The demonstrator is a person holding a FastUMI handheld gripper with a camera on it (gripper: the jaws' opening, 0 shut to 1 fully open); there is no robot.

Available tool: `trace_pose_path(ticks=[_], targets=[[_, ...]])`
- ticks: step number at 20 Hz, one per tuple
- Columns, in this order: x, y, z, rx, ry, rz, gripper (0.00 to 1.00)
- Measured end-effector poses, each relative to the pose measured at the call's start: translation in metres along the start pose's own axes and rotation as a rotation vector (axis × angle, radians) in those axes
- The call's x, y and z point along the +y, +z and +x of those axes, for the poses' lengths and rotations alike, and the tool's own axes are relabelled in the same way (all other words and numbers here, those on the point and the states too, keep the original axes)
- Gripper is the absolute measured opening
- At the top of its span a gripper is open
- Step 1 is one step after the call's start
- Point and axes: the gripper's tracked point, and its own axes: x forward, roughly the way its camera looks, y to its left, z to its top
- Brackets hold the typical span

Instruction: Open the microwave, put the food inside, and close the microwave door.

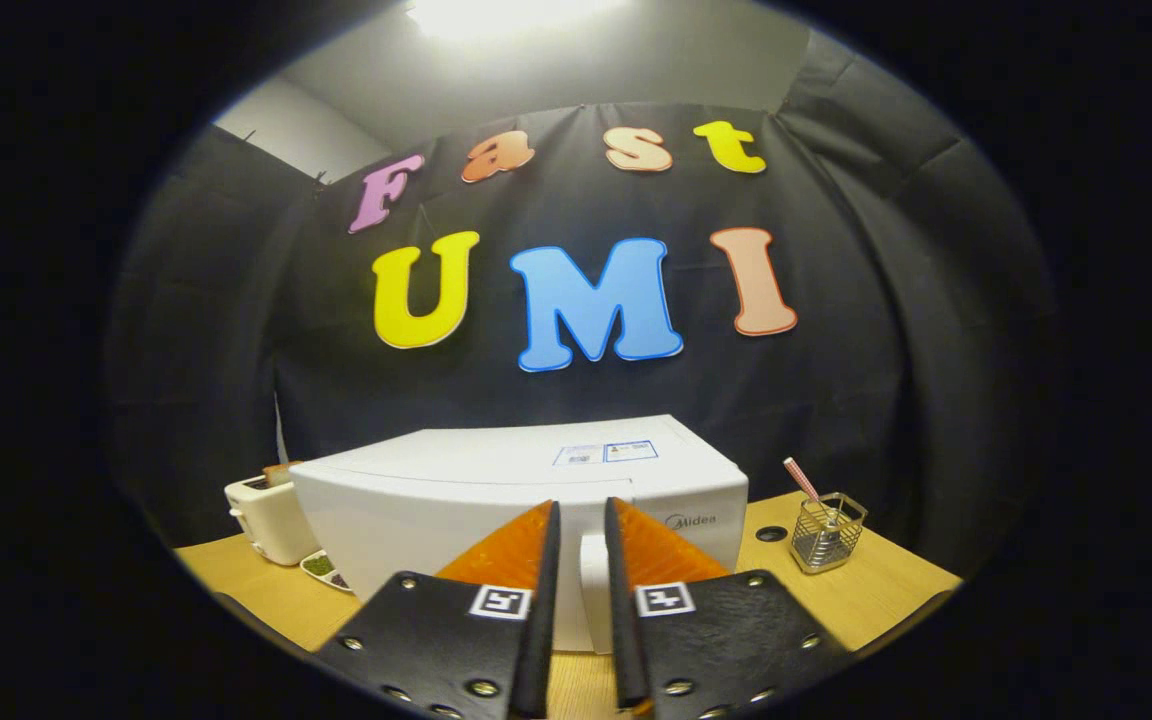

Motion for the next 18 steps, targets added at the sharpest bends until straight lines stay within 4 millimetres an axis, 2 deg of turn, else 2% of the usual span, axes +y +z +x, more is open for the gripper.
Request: trace_pose_path(ticks=[1, 2, 3, 4, 6, 9, 13, 15, 18], targets=[[-0.003, 0.012, -0.014, -0.004, 0.005, -0.02, 0.51], [-0.002, 0.028, -0.027, -0.014, 0.015, -0.044, 0.59], [-0.001, 0.045, -0.037, -0.029, 0.016, -0.06, 0.73], [-0.002, 0.065, -0.047, -0.044, 0.019, -0.052, 0.77], [-0.005, 0.098, -0.063, -0.042, 0.03, -0.006, 0.79], [-0.018, 0.151, -0.086, -0.069, 0.009, -0.02, 0.79], [-0.031, 0.206, -0.115, -0.112, -0.008, -0.032, 0.79], [-0.035, 0.215, -0.125, -0.119, -0.01, -0.056, 0.79], [-0.04, 0.203, -0.131, -0.097, 0.011, -0.041, 0.79]])
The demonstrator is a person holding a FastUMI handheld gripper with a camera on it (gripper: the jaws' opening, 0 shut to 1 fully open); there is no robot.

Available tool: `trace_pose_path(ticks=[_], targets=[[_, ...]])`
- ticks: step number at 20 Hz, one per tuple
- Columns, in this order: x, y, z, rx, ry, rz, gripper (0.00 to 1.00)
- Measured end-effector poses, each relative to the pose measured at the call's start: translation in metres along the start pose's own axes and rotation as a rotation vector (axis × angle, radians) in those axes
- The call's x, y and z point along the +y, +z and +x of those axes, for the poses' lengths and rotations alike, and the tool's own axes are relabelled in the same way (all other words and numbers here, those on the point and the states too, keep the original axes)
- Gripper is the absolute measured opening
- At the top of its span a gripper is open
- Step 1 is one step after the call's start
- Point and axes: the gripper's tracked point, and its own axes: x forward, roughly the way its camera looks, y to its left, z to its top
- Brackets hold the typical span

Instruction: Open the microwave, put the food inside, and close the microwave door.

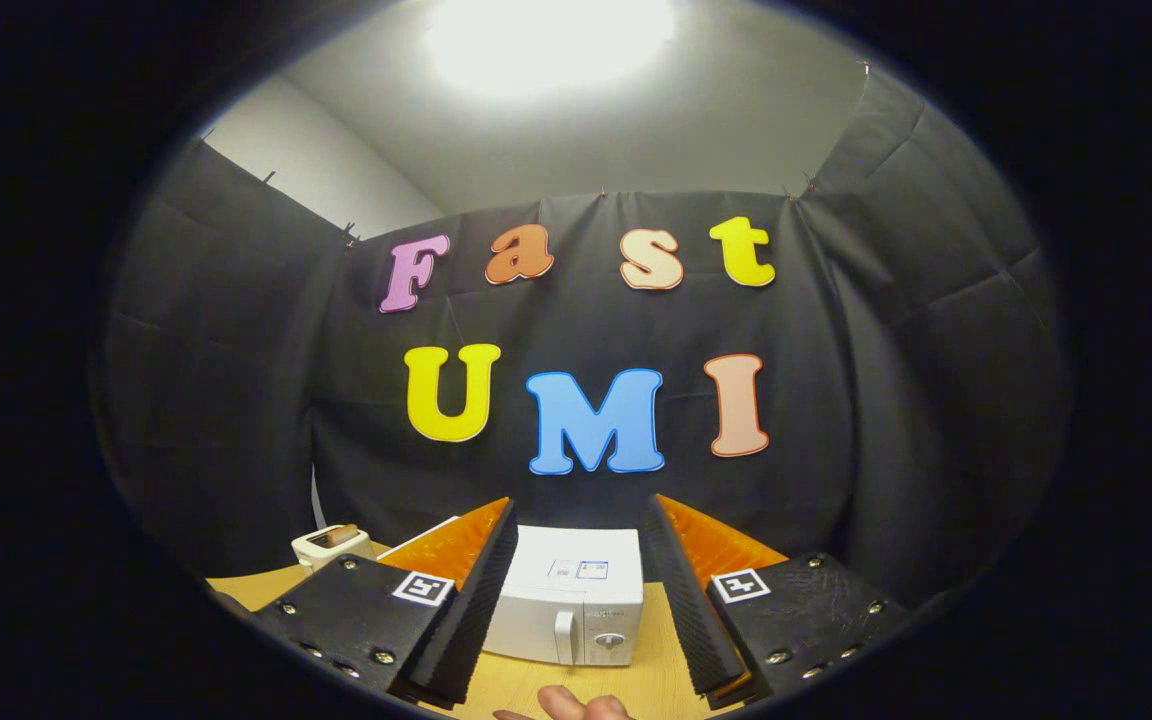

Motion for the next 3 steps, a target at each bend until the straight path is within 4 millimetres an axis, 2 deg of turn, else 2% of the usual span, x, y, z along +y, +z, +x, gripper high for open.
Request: trace_pose_path(ticks=[3], targets=[[-0.023, -0.026, -0.002, 0.003, -0.019, -0.028, 0.79]])
